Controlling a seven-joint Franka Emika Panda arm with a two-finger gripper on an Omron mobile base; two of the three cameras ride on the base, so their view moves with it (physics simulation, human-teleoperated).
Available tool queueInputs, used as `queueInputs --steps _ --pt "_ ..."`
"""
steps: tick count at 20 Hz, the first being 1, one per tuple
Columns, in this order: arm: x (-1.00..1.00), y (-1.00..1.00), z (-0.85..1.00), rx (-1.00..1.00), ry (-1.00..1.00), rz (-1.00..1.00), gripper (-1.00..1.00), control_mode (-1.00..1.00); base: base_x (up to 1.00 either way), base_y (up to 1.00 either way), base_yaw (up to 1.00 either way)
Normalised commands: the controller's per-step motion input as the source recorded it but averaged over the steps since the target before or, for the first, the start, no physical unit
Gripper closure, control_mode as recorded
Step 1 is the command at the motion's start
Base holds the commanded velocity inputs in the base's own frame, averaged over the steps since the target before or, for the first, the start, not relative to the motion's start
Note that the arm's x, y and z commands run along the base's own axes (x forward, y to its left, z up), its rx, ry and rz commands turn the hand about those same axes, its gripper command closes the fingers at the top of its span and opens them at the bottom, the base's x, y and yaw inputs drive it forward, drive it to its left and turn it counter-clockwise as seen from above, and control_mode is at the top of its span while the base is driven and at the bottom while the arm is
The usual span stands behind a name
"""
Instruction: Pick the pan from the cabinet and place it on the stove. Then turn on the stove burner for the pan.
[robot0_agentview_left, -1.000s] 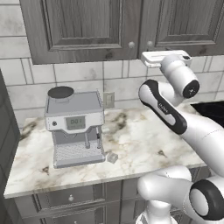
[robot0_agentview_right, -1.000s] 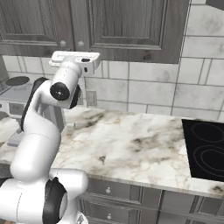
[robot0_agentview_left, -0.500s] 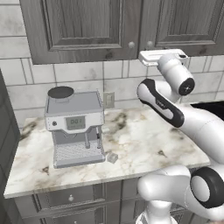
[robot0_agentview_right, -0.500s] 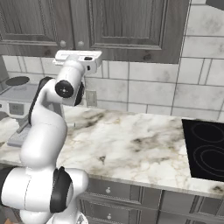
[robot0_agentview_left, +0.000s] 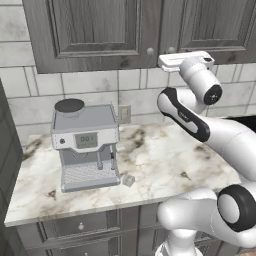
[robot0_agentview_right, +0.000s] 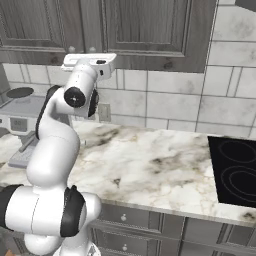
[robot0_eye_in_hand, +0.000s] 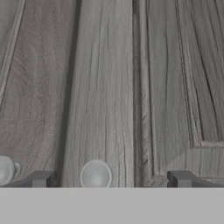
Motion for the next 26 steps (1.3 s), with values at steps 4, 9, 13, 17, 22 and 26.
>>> queueInputs --steps 4,9,13,17,22,26 --pt "0.06 0.12 0.0 -0.03 0.0 0.0 -1.0 -1.0 0.0 0.0 0.0" --pt "0.12 0.08 0.0 0.0 0.0 0.0 -1.0 -1.0 0.0 0.0 0.0" --pt "0.18 0.06 -0.01 0.0 0.0 0.0 -1.0 -1.0 0.0 0.0 0.0" --pt "0.2 0.03 -0.02 0.0 0.0 0.0 -1.0 -1.0 0.0 0.0 0.0" --pt "0.19 0.03 -0.03 0.0 0.0 0.0 -1.0 -1.0 0.0 0.0 0.0" --pt "0.19 0.08 -0.03 0.0 0.0 0.0 1.0 -1.0 0.0 0.0 0.0"
